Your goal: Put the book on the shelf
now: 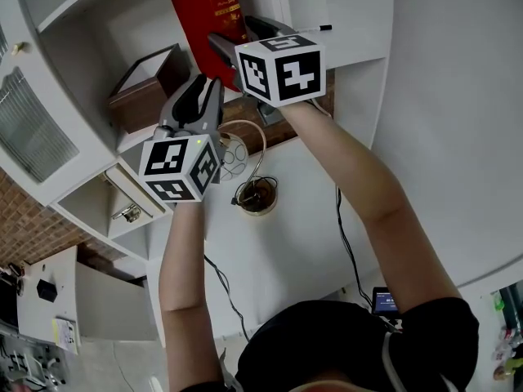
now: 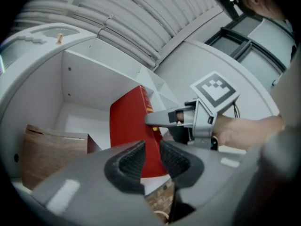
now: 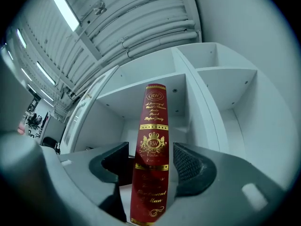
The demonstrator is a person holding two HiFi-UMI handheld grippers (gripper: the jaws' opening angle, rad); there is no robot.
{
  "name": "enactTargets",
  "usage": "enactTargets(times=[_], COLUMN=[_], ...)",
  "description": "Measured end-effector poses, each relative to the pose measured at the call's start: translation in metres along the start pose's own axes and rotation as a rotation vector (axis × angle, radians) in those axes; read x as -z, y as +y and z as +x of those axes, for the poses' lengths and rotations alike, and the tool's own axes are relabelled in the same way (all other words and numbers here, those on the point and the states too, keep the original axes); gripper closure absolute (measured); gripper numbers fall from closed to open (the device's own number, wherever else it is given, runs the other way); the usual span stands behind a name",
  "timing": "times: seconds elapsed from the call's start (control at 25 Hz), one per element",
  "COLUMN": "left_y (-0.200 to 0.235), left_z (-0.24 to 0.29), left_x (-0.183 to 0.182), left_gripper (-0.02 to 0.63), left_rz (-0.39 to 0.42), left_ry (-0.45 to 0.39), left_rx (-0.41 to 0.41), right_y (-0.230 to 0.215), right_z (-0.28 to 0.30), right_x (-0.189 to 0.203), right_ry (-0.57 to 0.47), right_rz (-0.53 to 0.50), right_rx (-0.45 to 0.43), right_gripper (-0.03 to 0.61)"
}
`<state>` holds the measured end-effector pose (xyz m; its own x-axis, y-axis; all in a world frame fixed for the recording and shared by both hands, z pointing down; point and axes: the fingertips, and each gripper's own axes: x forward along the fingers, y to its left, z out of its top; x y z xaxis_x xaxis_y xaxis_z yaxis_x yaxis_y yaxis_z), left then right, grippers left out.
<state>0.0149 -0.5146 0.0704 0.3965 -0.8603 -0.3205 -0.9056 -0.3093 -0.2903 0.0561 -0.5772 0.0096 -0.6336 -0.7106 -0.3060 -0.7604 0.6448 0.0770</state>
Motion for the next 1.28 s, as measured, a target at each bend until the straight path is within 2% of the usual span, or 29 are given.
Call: enactTargets(times=[0.24, 0.48, 1.0, 1.28], left_y=[-0.002, -0.009, -0.037, -0.046], left_z=[-0.003, -0.007, -0.024, -0.041], left_x=[0.0, -0.001, 0.006, 0.017], left_gripper=[0.531, 0.531, 0.531, 0.546], left_rz=[0.003, 0.01, 0.025, 0.003], left_ry=[-0.009, -0.03, -0.069, -0.048], left_rx=[-0.02, -0.022, -0.038, -0.024], right_y=[0.0, 0.011, 0.013, 0.029], right_z=[-0.02, -0.045, -0.084, -0.108], right_x=[0.005, -0.002, 0.034, 0.043], right_ry=[-0.043, -0.137, -0.158, -0.224], right_rz=[-0.014, -0.161, -0.11, -0.161], right_rx=[0.0, 0.014, -0.009, -0.01], right_gripper=[0.284, 0.319, 0.354, 0.378])
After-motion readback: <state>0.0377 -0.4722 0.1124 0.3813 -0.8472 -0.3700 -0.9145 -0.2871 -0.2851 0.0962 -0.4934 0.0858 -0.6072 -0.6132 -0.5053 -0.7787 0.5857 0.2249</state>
